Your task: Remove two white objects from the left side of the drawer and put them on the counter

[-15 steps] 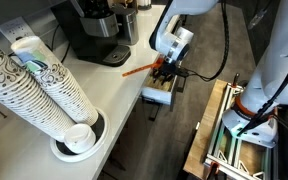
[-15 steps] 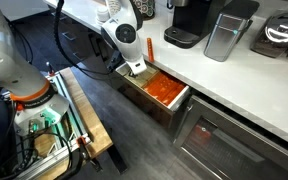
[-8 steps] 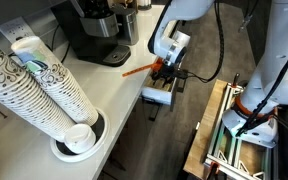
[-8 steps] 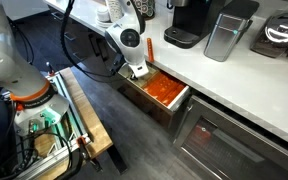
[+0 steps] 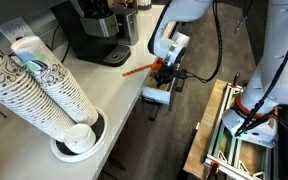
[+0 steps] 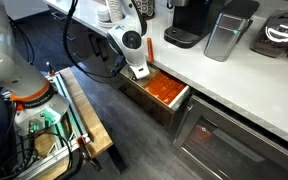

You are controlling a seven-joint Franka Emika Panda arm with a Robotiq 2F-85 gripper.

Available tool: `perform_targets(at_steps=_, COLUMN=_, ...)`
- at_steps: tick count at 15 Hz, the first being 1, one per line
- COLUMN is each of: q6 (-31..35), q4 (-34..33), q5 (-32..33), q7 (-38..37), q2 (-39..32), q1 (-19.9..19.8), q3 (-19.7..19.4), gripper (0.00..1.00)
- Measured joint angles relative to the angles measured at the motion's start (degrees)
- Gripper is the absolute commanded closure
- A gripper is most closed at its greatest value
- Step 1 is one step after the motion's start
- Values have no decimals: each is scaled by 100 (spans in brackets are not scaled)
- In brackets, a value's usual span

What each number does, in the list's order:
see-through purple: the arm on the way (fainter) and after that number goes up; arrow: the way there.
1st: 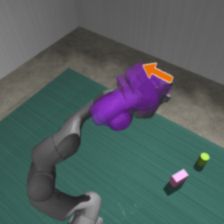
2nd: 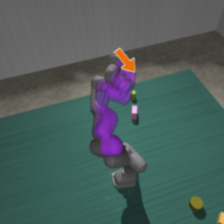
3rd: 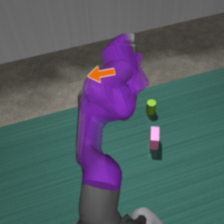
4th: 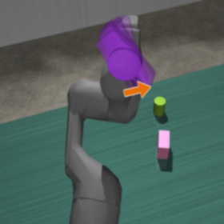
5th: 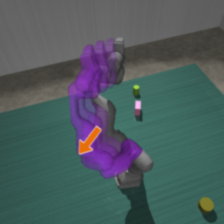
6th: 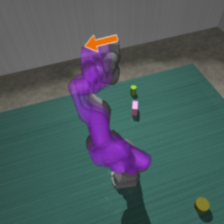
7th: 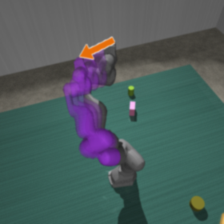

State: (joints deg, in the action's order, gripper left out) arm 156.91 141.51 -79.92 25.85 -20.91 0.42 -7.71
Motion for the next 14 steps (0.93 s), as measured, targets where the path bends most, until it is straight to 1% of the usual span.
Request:
perform_targets(at_steps=4, q6=-54, q4=-9, q5=0, q7=-29, q2=-2, q1=-15, q3=-19, gripper=93)
perform_targets(at_steps=5, q6=-64, q4=-9, q5=0, q7=-30, q2=-2, q1=-19, q3=-33, gripper=86)
perform_targets(at_steps=6, q6=-66, q4=-9, q5=0, q7=-30, q2=-2, q1=-23, q3=-47, gripper=67)
perform_targets(at_steps=7, q6=-67, q4=-9, q5=0, q7=-31, q2=-1, q1=-29, q3=-60, gripper=67)
perform_targets(at_steps=9, q6=-69, q4=-8, q5=0, q7=-51, q2=-1, q1=-33, q3=-73, gripper=54)
perform_targets(at_steps=10, q6=-69, q4=-11, q5=0, q7=-63, q2=-1, q1=-33, q3=-84, gripper=45)
perform_targets(at_steps=13, q6=-68, q4=-27, q5=0, q7=-130, q2=-2, q1=-33, q3=-111, gripper=24)
perform_targets(at_steps=14, q6=-68, q4=-29, q5=0, q7=-153, q2=-5, q1=-33, q3=-121, gripper=27)
